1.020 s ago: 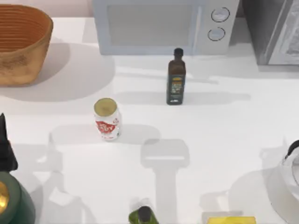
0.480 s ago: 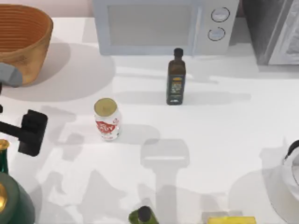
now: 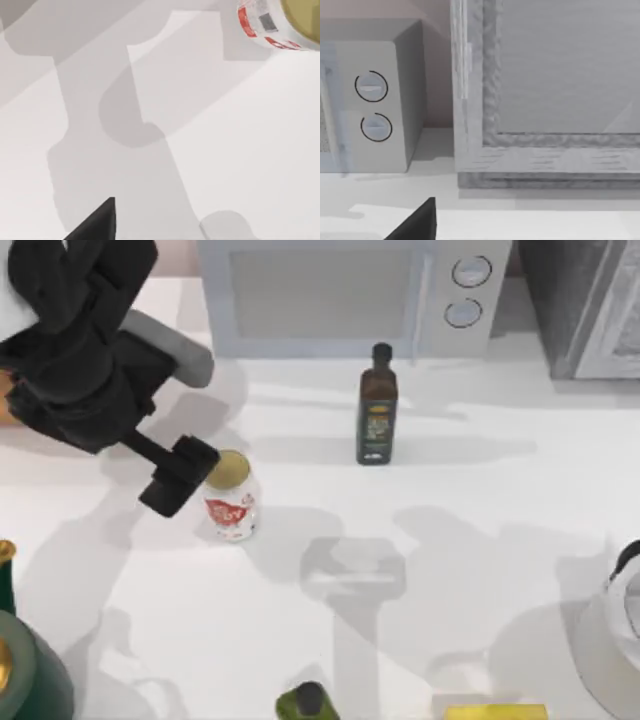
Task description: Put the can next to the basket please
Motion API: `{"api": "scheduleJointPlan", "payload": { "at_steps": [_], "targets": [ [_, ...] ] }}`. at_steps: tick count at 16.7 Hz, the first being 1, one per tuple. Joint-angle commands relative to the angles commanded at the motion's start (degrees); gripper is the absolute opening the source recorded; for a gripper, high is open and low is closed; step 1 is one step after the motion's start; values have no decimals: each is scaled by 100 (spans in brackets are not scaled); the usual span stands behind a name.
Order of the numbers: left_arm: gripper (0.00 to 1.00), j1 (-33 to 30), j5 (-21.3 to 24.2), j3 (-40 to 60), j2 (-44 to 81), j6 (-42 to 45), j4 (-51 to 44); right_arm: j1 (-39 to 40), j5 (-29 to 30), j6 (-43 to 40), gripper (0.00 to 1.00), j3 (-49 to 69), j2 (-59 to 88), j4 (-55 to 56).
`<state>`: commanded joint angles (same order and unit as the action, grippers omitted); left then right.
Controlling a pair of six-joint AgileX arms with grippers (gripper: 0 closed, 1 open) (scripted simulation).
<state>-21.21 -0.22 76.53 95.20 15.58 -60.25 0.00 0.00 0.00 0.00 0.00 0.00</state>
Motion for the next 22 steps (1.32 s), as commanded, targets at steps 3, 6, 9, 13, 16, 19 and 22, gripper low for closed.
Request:
{"api": "scheduleJointPlan", "payload": {
  "at_steps": [3, 6, 9, 13, 16, 19, 22],
  "targets": [
    [100, -294, 12, 1170, 1175, 157, -645, 0, 0, 0, 100, 0, 0, 0],
    [100, -510, 23, 2089, 1995, 266, -1075, 0, 0, 0, 100, 0, 0, 0],
    [100, -633, 31, 2634, 2435, 325, -1294, 0, 0, 0, 100, 0, 0, 0],
    [100, -649, 32, 2709, 2491, 332, -1321, 0, 0, 0, 100, 0, 0, 0],
    [100, -622, 31, 2679, 2479, 330, -1291, 0, 0, 0, 100, 0, 0, 0],
    [100, -639, 33, 2392, 2545, 347, -953, 0, 0, 0, 100, 0, 0, 0],
    [100, -638, 33, 1971, 2643, 344, -428, 0, 0, 0, 100, 0, 0, 0]
  ]
}}
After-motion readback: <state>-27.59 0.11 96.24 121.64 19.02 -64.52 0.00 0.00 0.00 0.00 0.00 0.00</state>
